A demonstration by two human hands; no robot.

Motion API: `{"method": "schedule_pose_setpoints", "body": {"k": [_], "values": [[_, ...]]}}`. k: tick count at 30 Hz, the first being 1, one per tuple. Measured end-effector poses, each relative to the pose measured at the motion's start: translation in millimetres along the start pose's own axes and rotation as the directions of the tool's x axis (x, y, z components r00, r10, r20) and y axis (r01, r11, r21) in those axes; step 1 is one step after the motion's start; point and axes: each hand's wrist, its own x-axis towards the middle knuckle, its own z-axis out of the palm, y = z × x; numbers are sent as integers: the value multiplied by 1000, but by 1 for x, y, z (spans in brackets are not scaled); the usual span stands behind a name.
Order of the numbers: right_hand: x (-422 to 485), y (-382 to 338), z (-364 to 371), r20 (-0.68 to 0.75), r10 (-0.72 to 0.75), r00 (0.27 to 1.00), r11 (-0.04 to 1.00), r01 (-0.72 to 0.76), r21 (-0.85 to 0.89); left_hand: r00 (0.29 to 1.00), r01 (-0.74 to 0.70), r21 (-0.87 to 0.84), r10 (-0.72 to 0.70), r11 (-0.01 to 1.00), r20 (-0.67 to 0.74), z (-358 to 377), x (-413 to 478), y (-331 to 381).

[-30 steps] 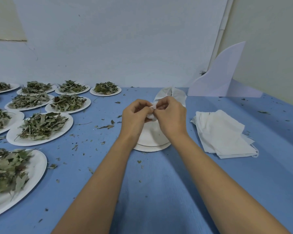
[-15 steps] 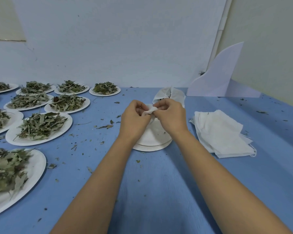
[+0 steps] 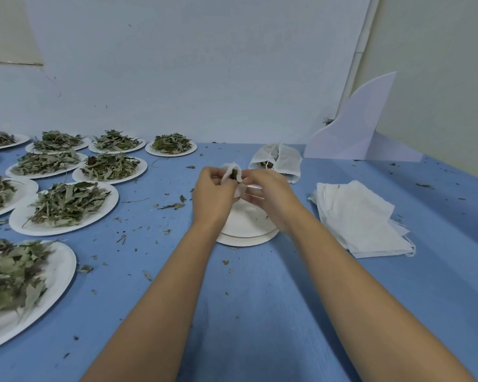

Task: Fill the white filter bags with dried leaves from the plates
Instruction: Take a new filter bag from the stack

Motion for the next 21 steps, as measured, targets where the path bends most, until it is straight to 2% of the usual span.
{"method": "schedule_pose_setpoints", "body": {"k": [3,5,7,10,13,16,21], "values": [[0,-2,-3,75,35,997,989,-46,143,991,132,-115,-128,984,42,-6,5,3],[0,-1,-6,87,35,996,990,-47,135,977,206,-263,-184,942,106,-11,6,7],[0,0,-8,96,18,995,996,-26,87,966,243,-336,-196,910,168,-16,6,9],[-1,1,-9,98,1,995,1000,-1,2,955,263,-343,-194,902,223,-20,7,10],[0,0,-9,45,-6,999,1000,5,24,941,277,-341,-181,898,286,-26,8,12],[-1,-3,-11,32,-7,999,999,5,36,927,245,-262,-146,934,346,-31,9,11],[-2,-5,-9,56,-6,998,1000,7,-16,932,199,-158,-136,967,336,-32,8,8]]}}
